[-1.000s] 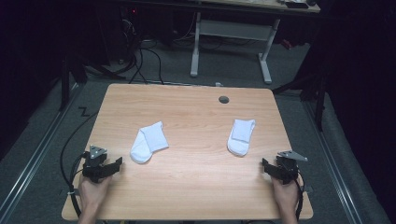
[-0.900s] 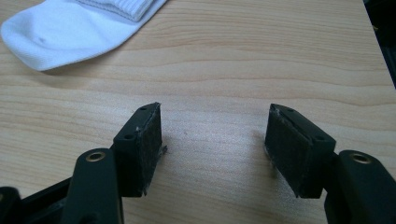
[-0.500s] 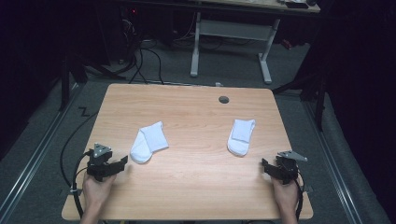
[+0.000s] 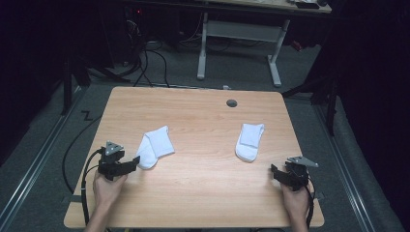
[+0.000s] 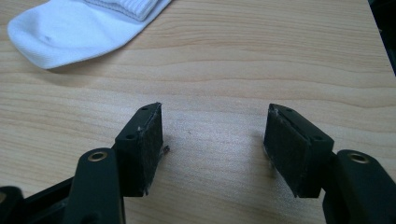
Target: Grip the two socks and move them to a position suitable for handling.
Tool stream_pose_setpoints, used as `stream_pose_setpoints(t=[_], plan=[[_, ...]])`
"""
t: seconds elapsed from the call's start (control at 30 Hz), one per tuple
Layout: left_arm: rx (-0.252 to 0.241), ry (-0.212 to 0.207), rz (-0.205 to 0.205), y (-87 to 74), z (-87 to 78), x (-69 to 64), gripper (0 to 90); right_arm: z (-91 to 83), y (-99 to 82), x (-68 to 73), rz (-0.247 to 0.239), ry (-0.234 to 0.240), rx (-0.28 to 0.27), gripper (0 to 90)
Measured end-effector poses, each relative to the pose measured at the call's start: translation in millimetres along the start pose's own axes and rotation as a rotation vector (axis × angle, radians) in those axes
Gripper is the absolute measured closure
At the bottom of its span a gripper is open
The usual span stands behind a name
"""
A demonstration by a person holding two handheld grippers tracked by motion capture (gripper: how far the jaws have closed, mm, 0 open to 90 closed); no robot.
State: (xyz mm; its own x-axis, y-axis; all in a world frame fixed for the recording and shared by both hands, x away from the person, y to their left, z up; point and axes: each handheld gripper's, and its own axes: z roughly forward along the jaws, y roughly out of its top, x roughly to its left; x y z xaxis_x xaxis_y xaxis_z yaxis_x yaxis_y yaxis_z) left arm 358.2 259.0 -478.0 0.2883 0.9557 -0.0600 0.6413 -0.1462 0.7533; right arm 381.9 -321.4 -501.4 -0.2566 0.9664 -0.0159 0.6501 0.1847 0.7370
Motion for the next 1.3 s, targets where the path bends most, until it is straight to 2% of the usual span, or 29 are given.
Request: stream_pose_setpoints(t=[0.03, 0.17, 0.27, 0.3, 0.6, 0.7, 0.77, 0.93, 1.07, 1.13, 1.3], plan=[[0.009, 0.003, 0.017, 3.3, 1.2, -3.1, 32.4, 0.0, 0.0, 0.1, 0.000, 0.000, 0.000, 37.9], [0.006, -0.003, 0.021, 8.8, 2.6, -6.6, 32.0, 0.0, 0.0, 0.1, 0.000, 0.000, 0.000, 37.9], [0.016, 0.006, 0.016, 15.0, 6.3, -8.8, 32.9, 0.0, 0.0, 0.1, 0.000, 0.000, 0.000, 37.9], [0.040, 0.035, 0.010, 19.1, 10.5, -10.6, 33.6, 0.0, 0.0, 0.0, 0.000, 0.000, 0.000, 37.9], [0.059, 0.030, 0.030, 31.1, 27.7, -22.3, 35.8, -0.1, 0.0, 0.1, 0.000, 0.000, 0.001, 37.8], [0.079, 0.043, 0.037, 35.9, 36.7, -25.3, 35.9, -0.1, 0.0, 0.1, 0.000, 0.000, 0.001, 37.9], [0.085, 0.042, 0.035, 40.0, 44.9, -27.7, 36.6, -0.1, 0.0, 0.1, 0.000, -0.001, 0.001, 37.9], [0.086, 0.035, 0.021, 43.8, 53.2, -30.9, 37.4, 0.0, 0.0, -0.1, 0.002, -0.003, 0.000, 38.0], [0.091, 0.022, -0.005, 44.6, 61.3, -30.9, 39.7, 0.0, 0.0, 0.0, 0.002, -0.003, 0.000, 38.0], [0.111, 0.017, -0.031, 43.6, 67.0, -28.2, 40.4, 0.0, -0.1, 0.0, 0.002, -0.003, 0.000, 38.0], [0.128, 0.029, -0.017, 41.5, 72.0, -29.1, 41.2, 0.0, -0.1, 0.0, 0.002, -0.003, 0.000, 37.9]])
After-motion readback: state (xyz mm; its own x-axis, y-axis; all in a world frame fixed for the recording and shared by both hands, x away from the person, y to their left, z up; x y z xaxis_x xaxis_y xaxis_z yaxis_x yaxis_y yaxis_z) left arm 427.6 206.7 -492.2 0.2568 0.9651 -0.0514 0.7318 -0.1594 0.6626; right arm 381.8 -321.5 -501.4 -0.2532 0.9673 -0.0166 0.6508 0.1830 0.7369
